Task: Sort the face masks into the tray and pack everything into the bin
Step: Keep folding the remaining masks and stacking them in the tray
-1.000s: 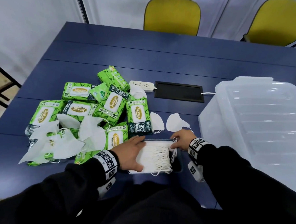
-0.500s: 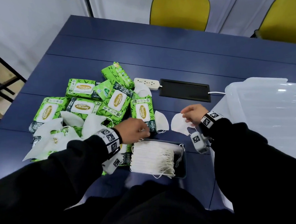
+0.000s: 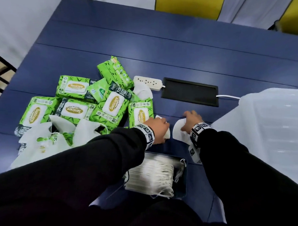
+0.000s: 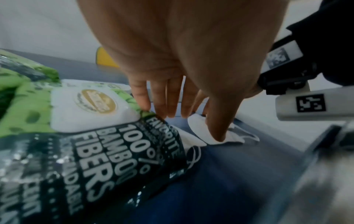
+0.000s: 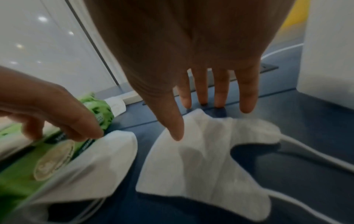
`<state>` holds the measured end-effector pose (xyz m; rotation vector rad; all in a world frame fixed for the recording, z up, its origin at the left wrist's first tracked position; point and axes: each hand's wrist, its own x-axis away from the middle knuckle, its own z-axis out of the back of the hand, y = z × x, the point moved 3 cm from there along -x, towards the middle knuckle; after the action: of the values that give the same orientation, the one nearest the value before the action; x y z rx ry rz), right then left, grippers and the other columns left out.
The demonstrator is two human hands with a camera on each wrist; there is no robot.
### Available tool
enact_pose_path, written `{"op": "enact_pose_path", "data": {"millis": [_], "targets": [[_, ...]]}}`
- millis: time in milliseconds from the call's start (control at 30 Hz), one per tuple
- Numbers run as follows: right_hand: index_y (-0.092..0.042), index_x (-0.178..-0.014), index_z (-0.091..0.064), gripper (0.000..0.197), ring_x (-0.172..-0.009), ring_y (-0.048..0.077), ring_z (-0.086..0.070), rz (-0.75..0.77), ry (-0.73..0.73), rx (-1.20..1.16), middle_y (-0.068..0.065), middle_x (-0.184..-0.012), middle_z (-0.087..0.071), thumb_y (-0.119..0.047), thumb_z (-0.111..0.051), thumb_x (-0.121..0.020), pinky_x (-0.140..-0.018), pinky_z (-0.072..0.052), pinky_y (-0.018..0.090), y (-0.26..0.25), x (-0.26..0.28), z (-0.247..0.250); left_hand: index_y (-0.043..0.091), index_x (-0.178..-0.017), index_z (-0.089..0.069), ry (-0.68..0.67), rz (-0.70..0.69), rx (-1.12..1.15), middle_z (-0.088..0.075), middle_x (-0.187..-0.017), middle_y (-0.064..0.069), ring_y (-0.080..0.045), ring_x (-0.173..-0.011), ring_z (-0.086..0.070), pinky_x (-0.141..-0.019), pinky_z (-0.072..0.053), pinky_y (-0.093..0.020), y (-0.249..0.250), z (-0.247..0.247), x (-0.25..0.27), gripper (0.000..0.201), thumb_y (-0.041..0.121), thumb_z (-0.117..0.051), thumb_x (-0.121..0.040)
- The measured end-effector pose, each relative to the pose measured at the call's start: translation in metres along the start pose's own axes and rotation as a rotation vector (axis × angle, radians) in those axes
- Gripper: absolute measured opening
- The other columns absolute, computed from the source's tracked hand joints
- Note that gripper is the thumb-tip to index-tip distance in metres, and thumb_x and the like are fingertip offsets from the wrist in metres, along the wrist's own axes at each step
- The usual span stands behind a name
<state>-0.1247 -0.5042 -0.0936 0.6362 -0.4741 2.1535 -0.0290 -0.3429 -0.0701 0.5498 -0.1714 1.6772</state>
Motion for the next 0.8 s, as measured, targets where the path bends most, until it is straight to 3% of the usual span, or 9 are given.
{"op": "enact_pose_path", "data": {"millis": [100, 167, 267, 367, 467, 600, 700, 733, 800], "targets": [[-0.017, -0.141, -0.044, 0.071, -0.129, 0.036, -0.048, 0.002, 0.054, -0.042, 0.010, -0.143, -0.037, -0.017, -0.077, -0.079, -0.103, -0.047, 0.043, 0.000, -0.005, -0.014, 0.017, -0.131, -0.054, -0.012, -0.026, -0.116, -0.057, -0.127, -0.008, -0.033, -0.116, -0.059, -0.095, -0.045, -0.044, 0.000, -0.007, -0.015, 0.065, 0.054, -0.073, -0.082], [-0.017, -0.141, -0.045, 0.066, -0.125, 0.033, -0.055, 0.021, 0.075, -0.107, 0.010, -0.141, -0.047, -0.020, -0.075, -0.083, -0.101, -0.048, 0.040, -0.001, -0.009, -0.016, 0.018, -0.127, -0.055, -0.016, -0.036, -0.133, -0.059, -0.124, -0.007, -0.032, -0.112, -0.063, -0.092, -0.048, -0.043, -0.005, -0.003, -0.022, 0.067, 0.059, -0.075, -0.077], [-0.023, -0.107, -0.063, 0.030, -0.106, 0.030, -0.063, 0.035, 0.085, -0.099, 0.004, -0.110, -0.066, -0.042, -0.074, -0.086, -0.085, -0.049, 0.035, -0.002, -0.009, -0.012, 0.020, -0.125, -0.055, -0.056, -0.061, -0.209, -0.063, -0.120, -0.004, -0.029, -0.107, -0.066, -0.087, -0.051, -0.039, -0.011, 0.002, -0.027, 0.074, 0.064, -0.079, -0.070], [-0.028, -0.076, -0.063, 0.020, -0.094, 0.029, -0.064, 0.015, 0.101, -0.123, -0.002, -0.092, -0.063, -0.044, -0.072, -0.082, -0.081, -0.049, 0.035, 0.000, -0.004, -0.012, 0.023, -0.116, -0.059, -0.019, -0.099, -0.282, -0.070, -0.115, 0.000, -0.027, -0.105, -0.068, -0.086, -0.047, -0.037, -0.008, 0.000, -0.026, 0.045, 0.052, -0.069, -0.083], [-0.022, -0.076, -0.063, 0.015, -0.083, 0.025, -0.063, -0.035, 0.121, -0.333, -0.004, -0.083, -0.066, -0.034, -0.071, -0.082, -0.072, -0.046, 0.030, 0.004, 0.005, -0.010, 0.024, -0.107, -0.065, 0.019, -0.086, -0.241, -0.073, -0.109, -0.005, -0.031, -0.102, -0.070, -0.084, -0.048, -0.036, -0.008, 0.001, -0.022, 0.018, 0.031, -0.058, -0.092], [-0.018, -0.087, -0.065, 0.006, -0.086, 0.022, -0.057, -0.043, 0.195, -0.567, -0.003, -0.085, -0.063, -0.016, -0.069, -0.084, -0.073, -0.037, 0.025, 0.007, 0.022, 0.013, 0.024, -0.110, -0.067, 0.190, 0.038, 0.171, -0.074, -0.103, -0.007, -0.033, -0.099, -0.067, -0.073, -0.046, -0.033, -0.024, 0.032, -0.001, 0.023, 0.028, -0.059, -0.089], [-0.013, -0.109, -0.070, 0.023, -0.093, 0.020, -0.058, -0.037, 0.180, -0.819, 0.002, -0.102, -0.064, -0.004, -0.064, -0.089, -0.067, -0.044, 0.022, 0.001, 0.042, 0.030, 0.020, -0.104, -0.070, 0.355, 0.109, 0.546, -0.071, -0.086, -0.005, -0.030, -0.087, -0.065, -0.071, -0.045, -0.032, -0.038, 0.059, 0.036, 0.033, 0.039, -0.063, -0.078], [-0.011, -0.109, -0.071, 0.023, -0.093, 0.022, -0.060, -0.038, 0.151, -0.956, 0.006, -0.104, -0.065, 0.000, -0.063, -0.090, -0.063, -0.048, 0.024, -0.003, 0.051, 0.032, 0.018, -0.100, -0.070, 0.398, 0.121, 0.655, -0.067, -0.080, -0.006, -0.029, -0.081, -0.063, -0.068, -0.043, -0.032, -0.041, 0.065, 0.050, 0.034, 0.041, -0.063, -0.075], [-0.010, -0.097, -0.071, 0.016, -0.090, 0.028, -0.062, -0.034, 0.089, -1.216, 0.015, -0.102, -0.067, 0.002, -0.061, -0.092, -0.071, -0.054, 0.035, -0.011, 0.073, 0.034, 0.011, -0.093, -0.069, 0.464, 0.125, 0.942, -0.066, -0.080, -0.019, -0.028, -0.071, -0.061, -0.065, -0.049, -0.037, -0.045, 0.072, 0.079, 0.035, 0.042, -0.070, -0.076]]}}
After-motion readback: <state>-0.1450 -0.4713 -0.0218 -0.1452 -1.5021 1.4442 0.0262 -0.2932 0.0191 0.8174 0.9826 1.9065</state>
